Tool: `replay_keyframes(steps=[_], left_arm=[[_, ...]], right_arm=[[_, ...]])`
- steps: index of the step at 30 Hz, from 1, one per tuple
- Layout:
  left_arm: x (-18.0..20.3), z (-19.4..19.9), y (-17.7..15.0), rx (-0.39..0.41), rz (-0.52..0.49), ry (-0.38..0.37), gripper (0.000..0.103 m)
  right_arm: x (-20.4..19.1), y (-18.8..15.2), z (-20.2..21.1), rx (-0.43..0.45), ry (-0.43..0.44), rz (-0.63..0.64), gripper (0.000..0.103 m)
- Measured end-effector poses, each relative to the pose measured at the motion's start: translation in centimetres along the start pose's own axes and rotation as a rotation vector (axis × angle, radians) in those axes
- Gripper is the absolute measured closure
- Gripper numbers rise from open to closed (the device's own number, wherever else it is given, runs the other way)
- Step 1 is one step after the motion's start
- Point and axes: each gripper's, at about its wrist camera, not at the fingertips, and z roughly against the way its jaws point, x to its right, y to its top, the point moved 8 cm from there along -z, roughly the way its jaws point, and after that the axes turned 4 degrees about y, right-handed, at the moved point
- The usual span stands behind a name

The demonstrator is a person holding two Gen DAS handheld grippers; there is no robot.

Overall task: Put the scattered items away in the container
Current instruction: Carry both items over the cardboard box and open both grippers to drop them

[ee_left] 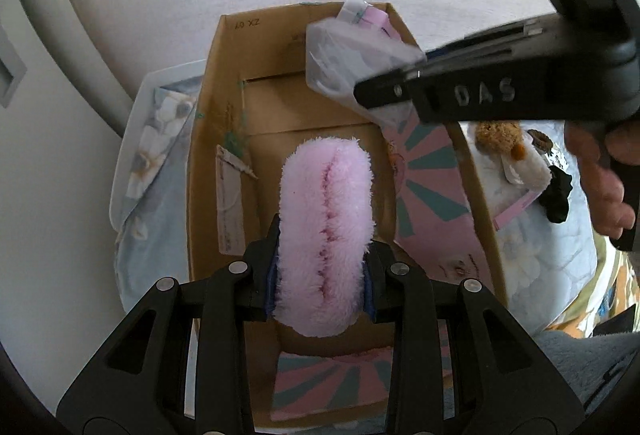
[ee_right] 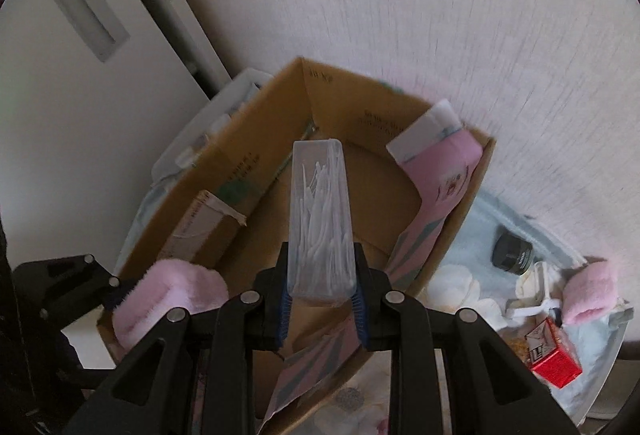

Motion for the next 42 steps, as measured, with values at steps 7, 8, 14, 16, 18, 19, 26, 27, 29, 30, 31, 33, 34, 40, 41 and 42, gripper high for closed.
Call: replay_keyframes(steps=[7,8,14,16,18,19,26,27,29,30,31,33,34,40,41,42], left_arm=[[0.6,-1.2,0.3,-0.027,-0.003,-0.032,0.075],[0.6,-1.3,0.3,-0.028,-0.003,-0.034,0.075],[0.9,-2.0,0.1,-0.048,-0.004,-0.044,0.075],[0.9,-2.1,0.0,-0.051,0.000,-0.045,0.075],[0.9,-2.1,-0.1,-0.055,0.004,-0.046,0.075],[1.0,-2.1,-0.1,-0.057,0.006,-0.050,0.073],[1.4,-1.0,0.1,-0.030,0.010,-0.057,0.014],[1.4,-0.8,0.1,-0.024,0.005,-0.047,0.014],[1.2,-0.3,0.1,-0.014,0.001,-0.031,0.014],[1.2,-0.1,0.1,-0.009,0.003,-0.026,0.014],[1.2,0.1,0.1,-0.005,-0.003,-0.032,0.014],[0.8,0.7,0.1,0.004,-0.001,-0.028,0.014],[0.6,0.9,0.0,0.004,-0.004,-0.024,0.014],[-3.7,3.3,0.0,0.000,0.052,0.036,0.014],[-4.5,3.9,0.0,0.004,0.070,0.044,0.014],[-5.2,4.5,0.0,0.010,0.088,0.049,0.013]], right_arm=[[0.9,-1.0,-0.9,-0.020,0.002,-0.022,0.079],[1.0,-1.2,-0.9,-0.020,0.005,-0.027,0.079],[1.3,-2.2,-1.2,-0.025,0.014,-0.036,0.079],[1.3,-2.6,-1.3,-0.031,0.013,-0.034,0.079],[1.3,-2.9,-1.5,-0.043,0.005,-0.035,0.079],[1.3,-3.0,-1.6,-0.054,0.000,-0.035,0.079],[1.5,-2.9,-1.0,-0.030,0.010,-0.032,0.043],[1.5,-2.9,-0.6,-0.019,0.017,-0.038,0.043],[1.6,-3.2,0.3,0.006,0.039,-0.058,0.043],[1.6,-3.2,0.7,0.016,0.048,-0.068,0.043],[1.9,-3.1,1.5,0.026,0.056,-0.079,0.043],[1.3,-1.7,1.8,0.041,0.065,-0.099,0.043],[1.4,-2.0,2.6,0.052,0.066,-0.110,0.043],[2.4,-0.4,7.6,0.175,0.066,-0.164,0.043],[3.1,-1.1,8.5,0.191,0.056,-0.172,0.043],[3.9,-1.5,9.7,0.211,0.040,-0.180,0.043]])
